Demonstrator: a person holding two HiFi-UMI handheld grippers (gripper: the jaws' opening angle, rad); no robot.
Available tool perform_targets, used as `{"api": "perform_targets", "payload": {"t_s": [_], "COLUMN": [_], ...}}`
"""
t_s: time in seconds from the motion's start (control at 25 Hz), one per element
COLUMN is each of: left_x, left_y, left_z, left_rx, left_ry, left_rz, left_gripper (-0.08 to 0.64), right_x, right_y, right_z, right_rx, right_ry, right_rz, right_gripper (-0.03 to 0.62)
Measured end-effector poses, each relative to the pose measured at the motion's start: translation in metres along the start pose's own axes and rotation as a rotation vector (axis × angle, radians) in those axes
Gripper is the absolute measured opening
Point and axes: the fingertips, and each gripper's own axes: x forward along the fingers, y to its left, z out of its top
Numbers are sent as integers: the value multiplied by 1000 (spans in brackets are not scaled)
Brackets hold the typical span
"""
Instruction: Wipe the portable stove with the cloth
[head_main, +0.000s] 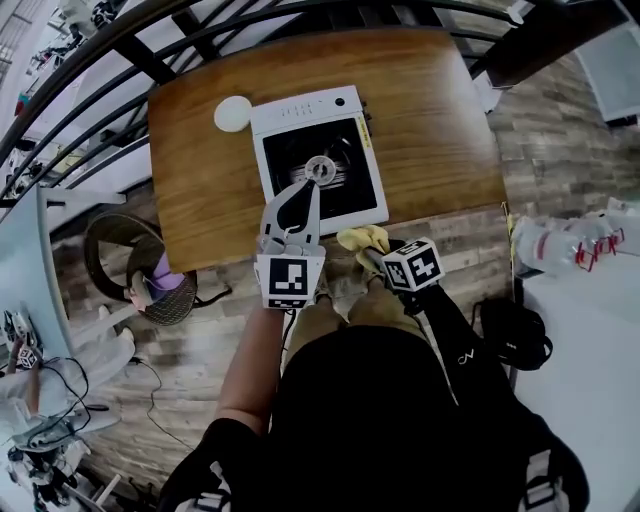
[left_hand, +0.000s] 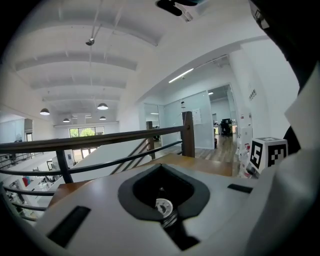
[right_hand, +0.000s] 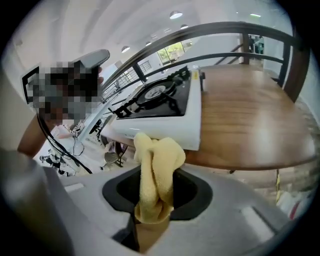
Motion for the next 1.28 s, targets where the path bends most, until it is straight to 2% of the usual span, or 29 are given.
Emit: {"api": "perform_targets", "payload": {"t_s": [0.24,0.44,0.52,0.68,0.88,1.04,1.16,1.28], "left_x": [56,83,88,98,106,103,101,96], "left_y": [-38,-63,-63,-44,-15,8,18,22], "left_z": [10,25,32,39,56,70,74,73], "left_rx": [-6,-2,-1,13,5,3,-5,-6], "left_ry": [15,19,17,19,-1,-22,-24,-15], "left_rz": [-35,-22,0,66,166,244,286,315], "left_gripper": [8,6,8,8,6,6,8,6], "right_x": [-28,-48,-59,-68,-55,-25,-7,4], "right_y": [-55,-61,-70,-115,-153,-170,-171,-165], "right_z": [2,7,19,75,172,234,255,252], "right_rx": [21,-125,-160,-122,-154,-188,-207,-225], "right_ry": [-9,36,21,-72,-169,-186,-165,-137], "right_rz": [-3,81,93,64,6,-60,-60,-31], "right_gripper": [123,123,123,123,123,123,123,123]}}
